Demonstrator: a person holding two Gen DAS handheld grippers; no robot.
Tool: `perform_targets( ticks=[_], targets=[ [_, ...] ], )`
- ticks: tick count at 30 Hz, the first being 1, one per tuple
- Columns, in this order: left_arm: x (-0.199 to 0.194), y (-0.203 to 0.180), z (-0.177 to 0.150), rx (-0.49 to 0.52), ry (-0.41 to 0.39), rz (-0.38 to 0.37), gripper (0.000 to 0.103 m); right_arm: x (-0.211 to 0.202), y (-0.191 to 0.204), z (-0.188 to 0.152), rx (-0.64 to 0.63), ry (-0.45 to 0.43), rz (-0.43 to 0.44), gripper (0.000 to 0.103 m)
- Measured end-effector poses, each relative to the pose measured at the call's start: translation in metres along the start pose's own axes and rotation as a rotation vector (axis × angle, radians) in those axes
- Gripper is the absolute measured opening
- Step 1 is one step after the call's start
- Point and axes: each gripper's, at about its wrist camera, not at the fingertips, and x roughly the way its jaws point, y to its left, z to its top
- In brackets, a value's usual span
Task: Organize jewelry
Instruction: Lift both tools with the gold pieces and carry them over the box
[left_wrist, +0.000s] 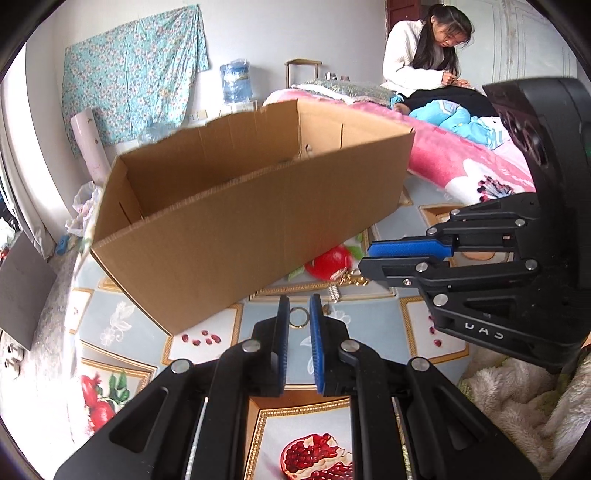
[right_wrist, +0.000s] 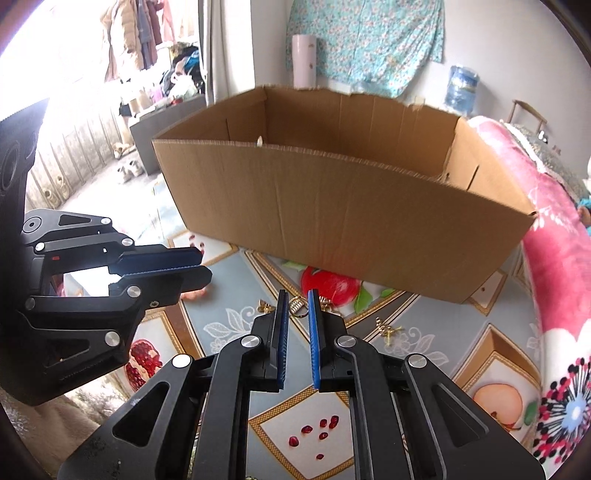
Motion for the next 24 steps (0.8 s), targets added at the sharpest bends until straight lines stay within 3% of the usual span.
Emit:
perform_targets(
  ticks=[9, 24],
  targets=[
    [-0.031, -0.011, 0.019, 0.034, -0.088, 0.031, 0.011, -0.031, -0.001, -0.002, 0.008, -0.086, 0.002, 0.008],
    [-0.071, -0.002, 0.056, 0.056, -0.235, 0.046, 0.011, -0.065, -0.022, 0.038, 0.026, -0.260, 0.052, 0.008]
  ],
)
